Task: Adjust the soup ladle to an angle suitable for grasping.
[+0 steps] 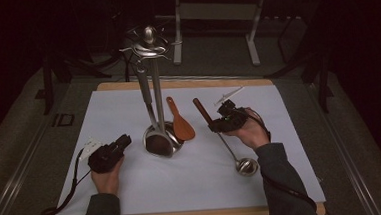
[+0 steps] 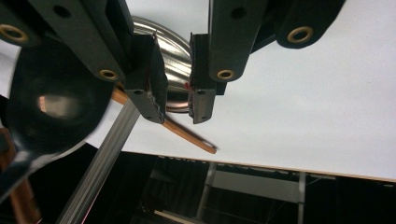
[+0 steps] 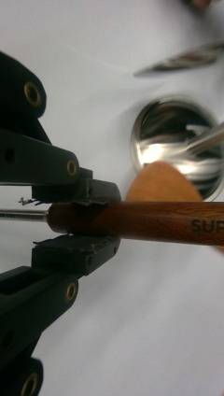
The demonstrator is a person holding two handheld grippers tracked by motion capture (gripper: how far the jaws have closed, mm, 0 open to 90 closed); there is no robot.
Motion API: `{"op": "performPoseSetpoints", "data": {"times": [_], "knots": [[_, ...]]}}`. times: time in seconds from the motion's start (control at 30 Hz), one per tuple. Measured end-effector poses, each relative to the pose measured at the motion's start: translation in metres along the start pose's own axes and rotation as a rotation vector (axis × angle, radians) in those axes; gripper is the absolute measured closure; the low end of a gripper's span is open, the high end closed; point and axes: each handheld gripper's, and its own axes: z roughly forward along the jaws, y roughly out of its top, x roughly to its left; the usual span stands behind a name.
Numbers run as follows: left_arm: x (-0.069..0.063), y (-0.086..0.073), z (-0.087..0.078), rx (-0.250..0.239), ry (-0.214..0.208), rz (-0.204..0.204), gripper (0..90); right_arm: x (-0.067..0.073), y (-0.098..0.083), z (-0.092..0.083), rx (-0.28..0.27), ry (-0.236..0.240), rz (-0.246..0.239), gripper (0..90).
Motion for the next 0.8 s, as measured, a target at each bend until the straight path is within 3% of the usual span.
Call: {"op": "performPoseSetpoints", "data": {"times": [0.33,0.8], "knots": [[0.000,0.000,0.000,-0.001,0.000,0.001,76.1,0.006,0.001,-0.017,-0.136,0.055,-0.049,74.2],[0.000,0.000,0.000,0.000,0.001,0.000,76.1,0.015,0.005,-0.032,-0.242,0.068,-0.088,74.3]]}}
